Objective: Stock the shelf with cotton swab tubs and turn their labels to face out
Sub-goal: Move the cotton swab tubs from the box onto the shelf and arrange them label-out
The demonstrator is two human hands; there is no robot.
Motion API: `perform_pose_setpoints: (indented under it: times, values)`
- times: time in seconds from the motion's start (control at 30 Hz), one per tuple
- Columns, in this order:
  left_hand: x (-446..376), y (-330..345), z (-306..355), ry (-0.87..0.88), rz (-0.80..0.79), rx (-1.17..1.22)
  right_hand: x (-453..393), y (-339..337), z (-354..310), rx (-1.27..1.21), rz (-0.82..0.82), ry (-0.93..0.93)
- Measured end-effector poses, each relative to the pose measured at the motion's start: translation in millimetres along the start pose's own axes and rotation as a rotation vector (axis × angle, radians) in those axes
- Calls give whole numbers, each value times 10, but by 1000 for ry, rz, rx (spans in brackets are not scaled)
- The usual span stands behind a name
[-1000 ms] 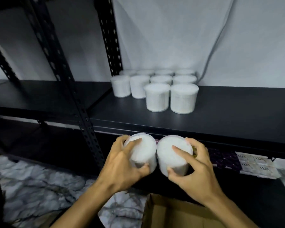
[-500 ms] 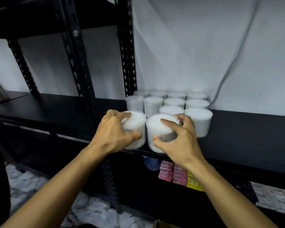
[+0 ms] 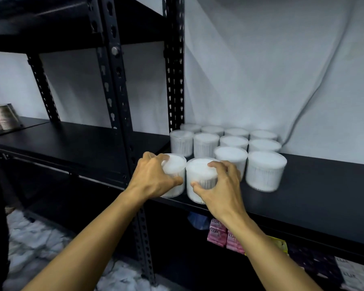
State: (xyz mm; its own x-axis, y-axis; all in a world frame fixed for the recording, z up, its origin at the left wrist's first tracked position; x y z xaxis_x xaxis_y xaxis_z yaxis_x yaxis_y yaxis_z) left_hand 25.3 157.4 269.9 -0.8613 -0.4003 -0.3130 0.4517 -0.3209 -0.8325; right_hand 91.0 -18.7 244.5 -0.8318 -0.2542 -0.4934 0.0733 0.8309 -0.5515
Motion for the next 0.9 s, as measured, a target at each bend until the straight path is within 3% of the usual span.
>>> perform_pose_setpoints:
  times: [0.37, 0.6, 0.9]
  values:
    - [148, 48, -147, 21, 67, -6, 109, 14, 26, 108, -43, -8]
    - [314, 102, -137, 15, 195, -104, 244, 87, 38, 202, 158, -144]
    - [-129, 120, -228, 17, 154, -110, -126, 458, -79, 408, 120, -242]
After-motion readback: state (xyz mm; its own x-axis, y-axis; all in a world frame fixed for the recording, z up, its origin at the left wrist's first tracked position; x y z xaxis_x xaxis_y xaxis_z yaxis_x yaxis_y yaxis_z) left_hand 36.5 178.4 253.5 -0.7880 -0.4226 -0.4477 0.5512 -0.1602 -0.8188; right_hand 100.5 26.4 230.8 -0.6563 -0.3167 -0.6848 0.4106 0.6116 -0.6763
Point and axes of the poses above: each hand's wrist, its own x-axis away from the middle knuckle, its own y-axis out of the palm, z = x × y, the point moved 6 cm from there along -x, towards the middle knuckle, and after that the axes turned 5 degrees about y, right-handed, at the moved point
